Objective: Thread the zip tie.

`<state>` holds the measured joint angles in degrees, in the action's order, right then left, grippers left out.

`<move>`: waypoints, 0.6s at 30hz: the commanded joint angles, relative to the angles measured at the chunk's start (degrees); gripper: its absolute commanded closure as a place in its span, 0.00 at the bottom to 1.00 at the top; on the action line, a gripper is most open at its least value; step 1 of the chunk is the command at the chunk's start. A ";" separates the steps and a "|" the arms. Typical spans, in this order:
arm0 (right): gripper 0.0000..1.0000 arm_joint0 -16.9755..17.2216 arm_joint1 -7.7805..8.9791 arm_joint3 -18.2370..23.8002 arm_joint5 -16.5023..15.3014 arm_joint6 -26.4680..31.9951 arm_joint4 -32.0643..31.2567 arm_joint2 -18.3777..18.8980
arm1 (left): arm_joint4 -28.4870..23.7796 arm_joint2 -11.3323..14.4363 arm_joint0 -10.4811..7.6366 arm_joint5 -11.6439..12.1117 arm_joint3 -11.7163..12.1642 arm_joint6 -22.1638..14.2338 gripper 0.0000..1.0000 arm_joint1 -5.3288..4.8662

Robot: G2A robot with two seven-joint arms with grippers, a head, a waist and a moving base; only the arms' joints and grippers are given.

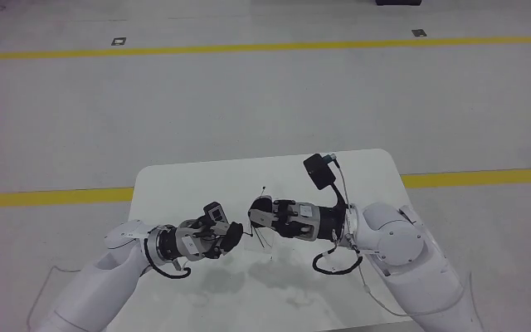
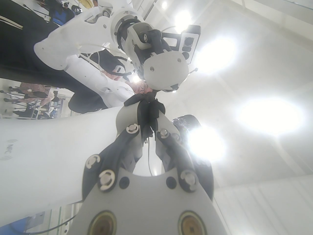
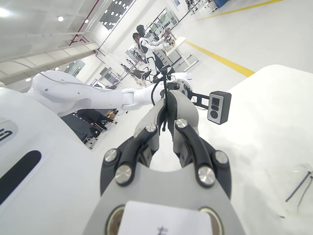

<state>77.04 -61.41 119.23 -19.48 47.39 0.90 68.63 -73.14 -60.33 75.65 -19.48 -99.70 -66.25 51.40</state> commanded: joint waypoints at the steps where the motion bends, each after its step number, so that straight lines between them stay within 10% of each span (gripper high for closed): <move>1: 1.00 0.21 0.01 0.00 0.00 -0.25 -0.14 -0.13 | 0.00 0.00 0.00 0.00 0.00 0.00 1.00 0.00; 18: 1.00 2.93 0.24 0.72 0.00 -2.99 -1.65 -0.66 | 0.00 0.00 0.00 0.00 0.00 0.00 1.00 0.00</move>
<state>79.87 -61.19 119.92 -19.48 44.39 -0.67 67.95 -73.14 -60.33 75.65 -19.48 -99.70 -66.25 51.40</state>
